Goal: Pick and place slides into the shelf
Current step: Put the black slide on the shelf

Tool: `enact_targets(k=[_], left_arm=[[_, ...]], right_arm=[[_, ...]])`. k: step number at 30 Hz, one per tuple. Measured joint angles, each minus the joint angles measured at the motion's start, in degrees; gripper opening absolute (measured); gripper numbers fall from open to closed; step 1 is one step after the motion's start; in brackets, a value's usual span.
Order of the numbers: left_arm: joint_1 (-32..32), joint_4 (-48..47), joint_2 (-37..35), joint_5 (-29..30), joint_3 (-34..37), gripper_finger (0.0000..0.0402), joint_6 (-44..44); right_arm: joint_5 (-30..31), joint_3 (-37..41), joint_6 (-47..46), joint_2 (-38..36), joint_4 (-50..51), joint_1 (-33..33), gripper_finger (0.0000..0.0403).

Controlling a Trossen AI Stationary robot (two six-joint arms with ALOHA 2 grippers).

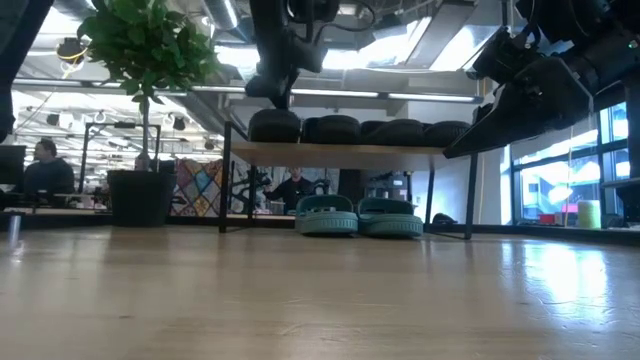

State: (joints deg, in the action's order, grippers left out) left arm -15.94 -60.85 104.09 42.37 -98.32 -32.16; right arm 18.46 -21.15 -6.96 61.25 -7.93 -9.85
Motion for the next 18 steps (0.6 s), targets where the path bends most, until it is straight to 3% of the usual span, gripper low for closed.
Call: enact_targets(k=[10,18], left_arm=[[-1.0,0.2,-0.1,-3.4,0.0,0.0000,0.1],[-1.0,0.2,-0.1,-3.5,0.0,0.0025,0.1]], right_arm=[[0.0,0.0,-0.1,0.0,0.3,0.0,0.0256],[0.0,0.0,-0.2,0.0,0.3,0.0,0.0256]])
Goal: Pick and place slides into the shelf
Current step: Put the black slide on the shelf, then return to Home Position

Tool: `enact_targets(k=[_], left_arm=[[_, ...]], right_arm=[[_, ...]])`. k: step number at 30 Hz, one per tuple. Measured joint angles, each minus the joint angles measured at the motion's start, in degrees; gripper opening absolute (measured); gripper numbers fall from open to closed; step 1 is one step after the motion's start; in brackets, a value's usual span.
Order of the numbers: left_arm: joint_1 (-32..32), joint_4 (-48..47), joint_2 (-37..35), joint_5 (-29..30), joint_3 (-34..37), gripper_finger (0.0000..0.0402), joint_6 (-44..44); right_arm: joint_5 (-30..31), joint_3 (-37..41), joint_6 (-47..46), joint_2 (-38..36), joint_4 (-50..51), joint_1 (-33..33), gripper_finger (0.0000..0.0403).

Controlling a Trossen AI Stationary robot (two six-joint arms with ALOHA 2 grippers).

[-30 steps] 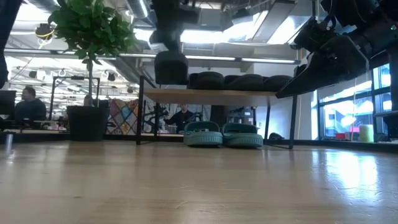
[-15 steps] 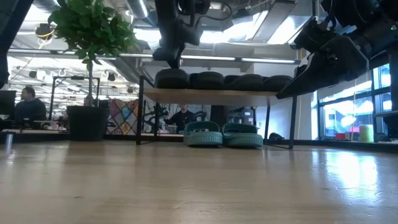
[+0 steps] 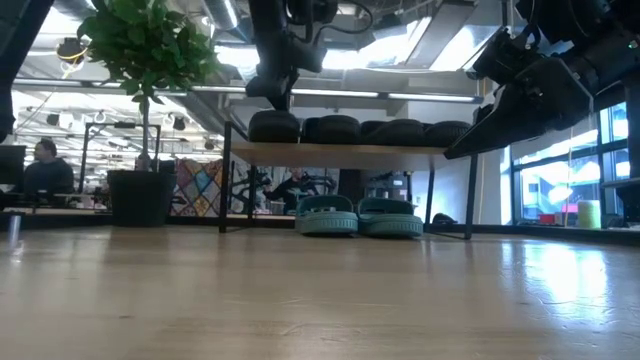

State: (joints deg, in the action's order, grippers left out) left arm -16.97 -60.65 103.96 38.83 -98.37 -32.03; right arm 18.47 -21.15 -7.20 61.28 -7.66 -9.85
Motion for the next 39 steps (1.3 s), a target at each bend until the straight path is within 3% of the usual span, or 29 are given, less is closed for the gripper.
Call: enact_targets(k=[7,18,21,26,29,34,39], left_arm=[[0.0,0.0,0.0,1.0,0.0,0.0048,0.4],[0.3,-0.3,-2.9,1.9,0.0,0.0133,1.8],[0.7,-0.2,-6.9,-6.1,0.0,0.0140,5.6],[-1.6,3.4,-16.3,-33.4,1.2,0.0142,14.3],[-1.3,11.8,-22.0,-37.6,6.9,0.0142,14.9],[0.3,27.1,-32.2,-38.3,22.3,0.0142,16.1],[2.0,36.9,-43.4,-38.2,38.3,0.0142,20.1]], right_arm=[[0.0,0.0,-0.2,0.0,0.0,0.0,0.0256],[0.0,0.0,-1.7,0.0,-0.3,0.0,0.0256],[0.0,0.0,-1.7,0.0,-0.3,0.0,0.0256],[-1.1,-1.4,-5.9,-0.1,-2.0,0.5,0.0256],[-4.6,-3.3,-2.3,-0.2,-2.0,2.0,0.0256],[-5.2,-5.7,3.4,-1.5,-2.0,5.7,0.0256],[-10.3,-5.8,5.4,-6.7,-0.6,9.5,0.0256]])
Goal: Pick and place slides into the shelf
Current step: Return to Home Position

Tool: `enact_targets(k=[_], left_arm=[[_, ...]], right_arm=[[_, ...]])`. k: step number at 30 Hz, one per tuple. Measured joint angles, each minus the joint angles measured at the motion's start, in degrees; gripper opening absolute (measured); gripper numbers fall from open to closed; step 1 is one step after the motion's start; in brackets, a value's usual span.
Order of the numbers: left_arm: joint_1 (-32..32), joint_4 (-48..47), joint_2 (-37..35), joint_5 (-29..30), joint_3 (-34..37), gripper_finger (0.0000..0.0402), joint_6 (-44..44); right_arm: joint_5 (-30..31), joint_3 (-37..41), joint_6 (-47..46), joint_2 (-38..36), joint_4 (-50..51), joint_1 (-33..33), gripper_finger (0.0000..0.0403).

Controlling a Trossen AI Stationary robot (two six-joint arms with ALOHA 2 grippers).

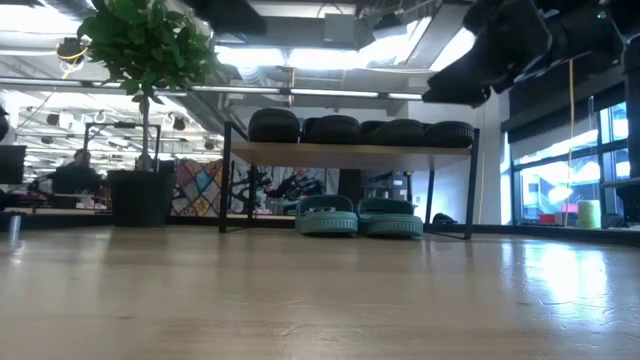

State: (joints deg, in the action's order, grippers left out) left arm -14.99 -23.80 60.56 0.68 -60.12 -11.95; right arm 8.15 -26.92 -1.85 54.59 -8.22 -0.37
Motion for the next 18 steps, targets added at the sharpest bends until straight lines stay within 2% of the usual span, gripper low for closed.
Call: enact_targets(k=[8,14,18], left_arm=[[6.2,12.9,-16.0,-0.5,19.2,0.0142,2.0],[7.0,13.2,-26.7,6.6,28.5,0.0142,5.4],[7.0,14.2,-34.6,7.2,34.8,0.0142,7.5]], right_arm=[[-0.7,0.0,0.5,-7.2,5.1,2.6,0.0256],[1.5,0.0,-2.4,-12.9,12.7,2.7,0.0256],[2.7,0.0,-1.0,-15.6,13.3,2.7,0.0256]])
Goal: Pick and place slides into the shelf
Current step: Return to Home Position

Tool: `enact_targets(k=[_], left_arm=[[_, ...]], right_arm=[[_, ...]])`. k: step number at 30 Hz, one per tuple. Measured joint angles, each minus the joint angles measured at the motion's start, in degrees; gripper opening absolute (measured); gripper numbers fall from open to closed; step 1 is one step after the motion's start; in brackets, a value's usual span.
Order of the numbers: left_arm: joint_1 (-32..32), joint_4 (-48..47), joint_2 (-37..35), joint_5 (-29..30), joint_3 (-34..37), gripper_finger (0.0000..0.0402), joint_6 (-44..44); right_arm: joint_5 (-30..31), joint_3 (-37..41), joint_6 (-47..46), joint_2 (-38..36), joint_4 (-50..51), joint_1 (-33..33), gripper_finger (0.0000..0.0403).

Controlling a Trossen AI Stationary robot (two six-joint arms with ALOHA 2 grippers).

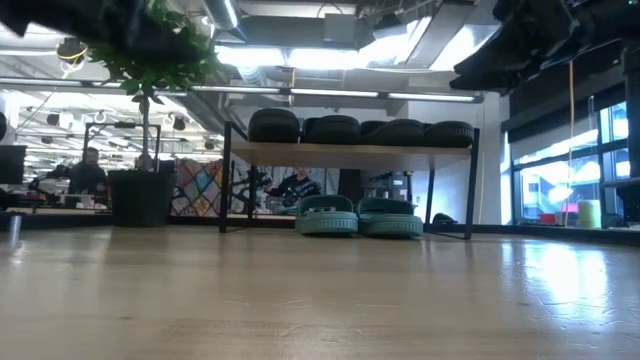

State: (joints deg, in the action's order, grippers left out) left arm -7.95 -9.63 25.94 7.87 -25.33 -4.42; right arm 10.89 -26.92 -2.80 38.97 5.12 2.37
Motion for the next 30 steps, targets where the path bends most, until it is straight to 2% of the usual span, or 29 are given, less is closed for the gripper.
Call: enact_targets(k=[7,16,22,30], left_arm=[[0.0,0.2,-12.8,0.0,8.2,0.0142,2.6],[0.0,-0.3,-25.0,0.0,12.1,0.0142,1.1],[0.0,-1.5,-25.8,0.1,13.1,0.0142,1.5],[0.0,-3.0,-25.8,0.6,13.4,0.0142,2.5]], right_arm=[[0.0,6.1,0.6,-4.7,-4.9,0.0,0.0256],[0.0,17.5,-1.4,-17.3,-11.4,0.0,0.0256],[0.1,21.6,-1.5,-26.8,-10.8,0.0,0.0256],[0.2,21.7,-1.1,-36.3,-2.4,0.0,0.0256]])
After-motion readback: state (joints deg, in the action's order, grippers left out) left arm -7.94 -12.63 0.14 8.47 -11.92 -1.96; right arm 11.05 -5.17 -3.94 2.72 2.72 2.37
